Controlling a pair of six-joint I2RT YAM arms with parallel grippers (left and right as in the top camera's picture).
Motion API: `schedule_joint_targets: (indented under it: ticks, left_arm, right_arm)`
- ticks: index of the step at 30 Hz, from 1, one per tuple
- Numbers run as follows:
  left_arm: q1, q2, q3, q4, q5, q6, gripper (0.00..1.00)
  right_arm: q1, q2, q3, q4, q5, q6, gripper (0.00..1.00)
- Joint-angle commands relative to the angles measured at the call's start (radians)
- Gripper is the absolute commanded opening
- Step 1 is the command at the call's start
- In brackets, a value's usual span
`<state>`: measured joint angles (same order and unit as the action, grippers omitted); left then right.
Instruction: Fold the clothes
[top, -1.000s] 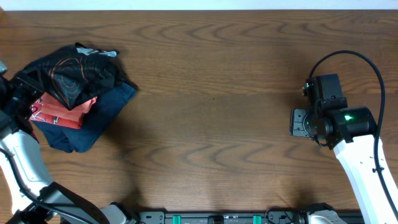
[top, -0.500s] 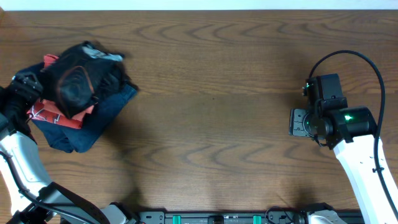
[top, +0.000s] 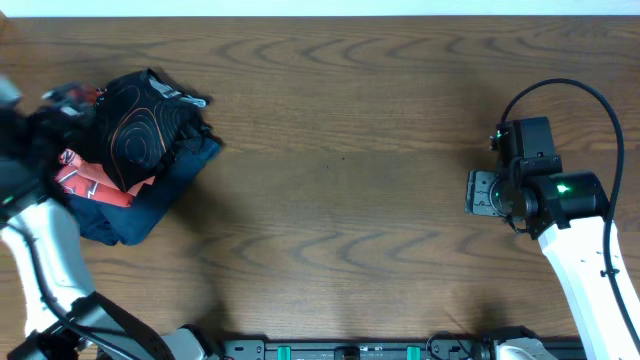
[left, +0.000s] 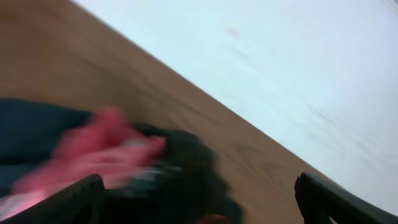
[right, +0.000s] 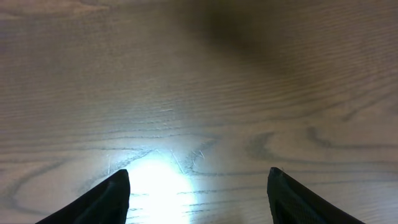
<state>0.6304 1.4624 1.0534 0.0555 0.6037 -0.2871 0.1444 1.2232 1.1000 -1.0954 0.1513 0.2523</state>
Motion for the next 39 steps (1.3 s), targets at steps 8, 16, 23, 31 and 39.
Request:
schedule_joint_targets:
  ticks: [8, 16, 23, 31, 39]
  left_arm:
    - [-0.133, 0.147, 0.007, -0.122, -0.058, 0.055, 0.98]
    - [-0.047, 0.231, 0.008, -0.185, -0.092, 0.053, 0.98]
    - [-0.072, 0.095, 0.021, -0.183, 0.04, 0.053, 0.98]
    - [-0.4, -0.037, 0.021, -0.402, -0.128, 0.19, 0.98]
    - [-0.647, -0.04, 0.021, -0.954, -0.434, 0.196, 0.98]
  right_arm:
    - [-0.024, 0.003, 0.013, 0.022, -0.029, 0.002, 0.69]
    - [-0.024, 0.021, 0.013, 0.023, -0.04, 0.003, 0.73]
    - [-0.026, 0.021, 0.013, 0.091, -0.143, 0.001, 0.99]
    - [-0.108, 0.021, 0.013, 0.266, -0.246, 0.005, 0.99]
    - [-0.265, 0.02, 0.013, 0.082, -0.246, -0.042, 0.99]
